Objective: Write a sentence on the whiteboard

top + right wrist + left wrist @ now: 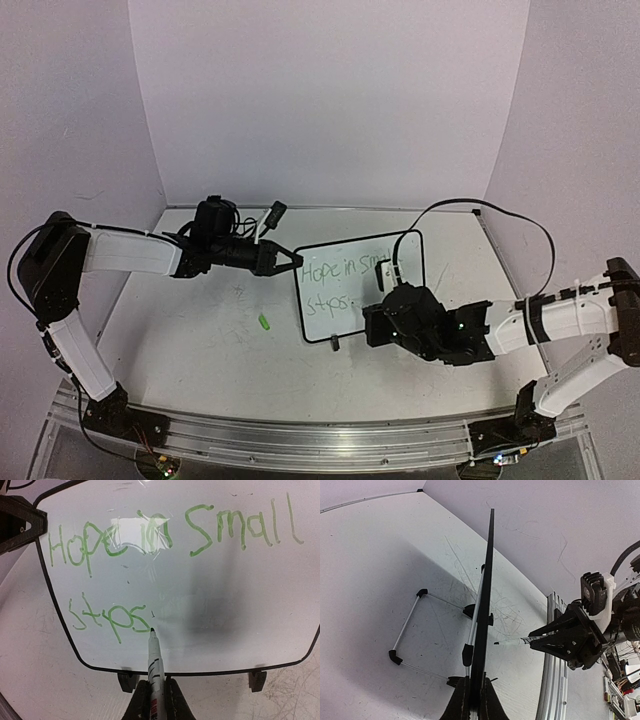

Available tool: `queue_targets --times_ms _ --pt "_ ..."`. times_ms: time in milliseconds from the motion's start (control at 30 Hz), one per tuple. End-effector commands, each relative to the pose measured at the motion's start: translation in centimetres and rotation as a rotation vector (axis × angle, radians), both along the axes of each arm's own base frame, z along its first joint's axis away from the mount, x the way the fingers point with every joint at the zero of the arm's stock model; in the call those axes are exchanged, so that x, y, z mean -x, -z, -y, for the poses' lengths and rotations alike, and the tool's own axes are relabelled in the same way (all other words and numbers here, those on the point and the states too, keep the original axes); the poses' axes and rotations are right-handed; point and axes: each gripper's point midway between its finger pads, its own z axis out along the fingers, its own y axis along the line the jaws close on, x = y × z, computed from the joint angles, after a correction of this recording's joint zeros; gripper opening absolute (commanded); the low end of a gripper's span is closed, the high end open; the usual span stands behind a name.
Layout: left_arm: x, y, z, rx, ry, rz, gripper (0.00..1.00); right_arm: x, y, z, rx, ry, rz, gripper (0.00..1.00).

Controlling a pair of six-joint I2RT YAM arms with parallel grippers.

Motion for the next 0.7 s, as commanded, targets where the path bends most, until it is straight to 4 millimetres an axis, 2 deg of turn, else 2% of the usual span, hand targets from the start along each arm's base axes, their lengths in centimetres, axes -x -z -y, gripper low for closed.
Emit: queue_targets --times_ms 0,400,533,667 --pt "-0.3 -2.0 -0.1 0.008 -0.021 0.041 0.00 -1.0 -0.7 -0.2 0.002 0.035 0.029 0.00" --pt "-0.2 -2.2 -0.1 0.010 -0.017 0.044 0.00 -2.3 -0.3 -0.7 0.017 0.045 0.052 0.00" --pt "-0.2 -2.0 -0.1 0.006 -0.019 0.042 0.00 -2.7 -0.7 -0.6 0.032 0.061 0.073 0.00" --pt "-0.4 -2.0 -0.2 0.001 -0.031 0.050 0.01 -1.2 -1.9 0.2 0.022 0.032 0.038 0.00"
